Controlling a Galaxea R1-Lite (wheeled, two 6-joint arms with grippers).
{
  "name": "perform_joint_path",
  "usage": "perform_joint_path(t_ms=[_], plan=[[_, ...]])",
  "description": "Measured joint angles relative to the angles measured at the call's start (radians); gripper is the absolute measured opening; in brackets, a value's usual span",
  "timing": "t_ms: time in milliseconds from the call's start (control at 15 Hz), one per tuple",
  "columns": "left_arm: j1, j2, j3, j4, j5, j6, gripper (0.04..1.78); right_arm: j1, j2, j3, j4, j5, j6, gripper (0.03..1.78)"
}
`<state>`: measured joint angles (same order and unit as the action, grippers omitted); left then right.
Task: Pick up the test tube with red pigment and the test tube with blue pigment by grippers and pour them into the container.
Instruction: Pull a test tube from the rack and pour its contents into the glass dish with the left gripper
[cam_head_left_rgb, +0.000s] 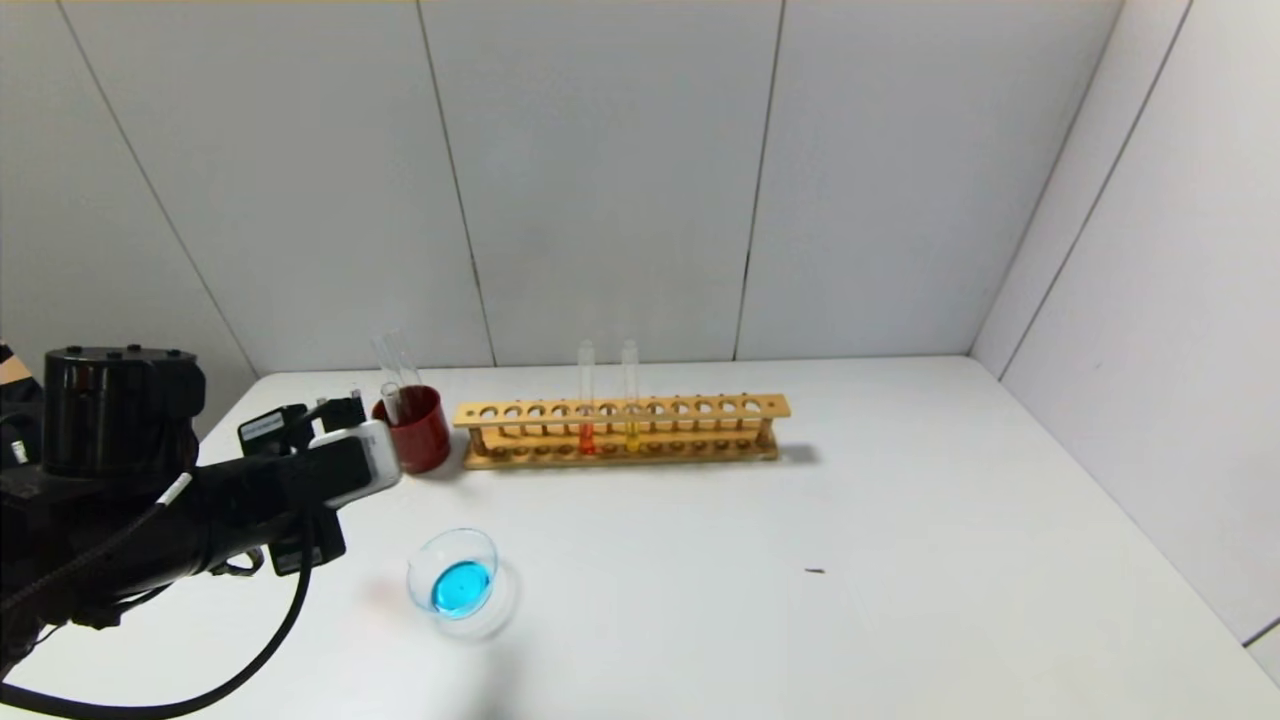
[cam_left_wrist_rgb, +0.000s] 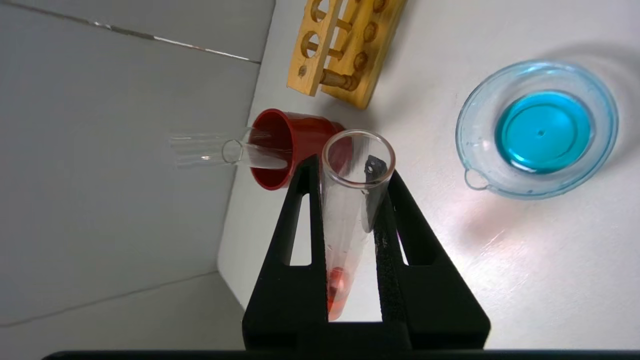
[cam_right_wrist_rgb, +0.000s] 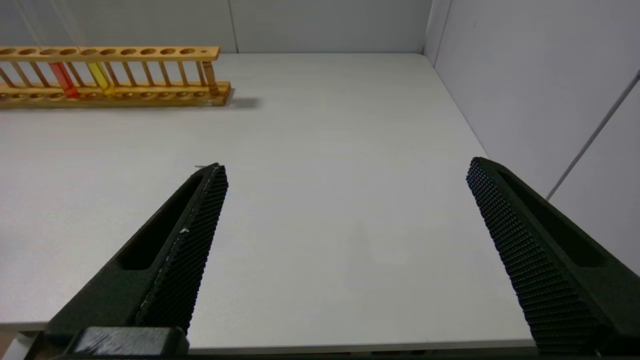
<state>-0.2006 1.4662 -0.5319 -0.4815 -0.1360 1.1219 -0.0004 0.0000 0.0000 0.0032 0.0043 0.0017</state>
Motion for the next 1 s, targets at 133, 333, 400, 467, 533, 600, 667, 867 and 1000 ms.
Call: perform_joint_path(t_ms=[133, 333, 400, 467, 533, 600, 667, 867, 1000], plan=[[0.0, -0.012, 0.025, 0.0, 0.001, 0.076, 0.32, 0.0, 0.0, 0.0, 0.0, 0.0, 0.0, 1.75], [-0.001, -0.037, 0.068, -0.001, 0.002, 0.183, 0.32, 0.0, 0.0, 0.0, 0.0, 0.0, 0.0, 1.75], [-0.001, -0.04, 0.077, -0.003, 0.003, 0.212, 0.32, 0.0, 0.0, 0.0, 0.0, 0.0, 0.0, 1.75], [-0.002, -0.041, 0.085, -0.009, 0.003, 0.232, 0.32, 0.0, 0.0, 0.0, 0.0, 0.0, 0.0, 1.75], [-0.003, -0.042, 0.09, -0.018, 0.003, 0.247, 0.32, 0.0, 0.0, 0.0, 0.0, 0.0, 0.0, 1.75], [-0.003, -0.039, 0.092, -0.032, 0.003, 0.253, 0.32, 0.0, 0.0, 0.0, 0.0, 0.0, 0.0, 1.75], [-0.003, -0.033, 0.094, -0.049, 0.003, 0.253, 0.32, 0.0, 0.0, 0.0, 0.0, 0.0, 0.0, 1.75], [-0.004, 0.004, 0.105, -0.158, -0.023, 0.271, 0.32, 0.0, 0.0, 0.0, 0.0, 0.0, 0.0, 1.75], [-0.005, 0.035, 0.126, -0.241, -0.059, 0.305, 0.32, 0.0, 0.0, 0.0, 0.0, 0.0, 0.0, 1.75]])
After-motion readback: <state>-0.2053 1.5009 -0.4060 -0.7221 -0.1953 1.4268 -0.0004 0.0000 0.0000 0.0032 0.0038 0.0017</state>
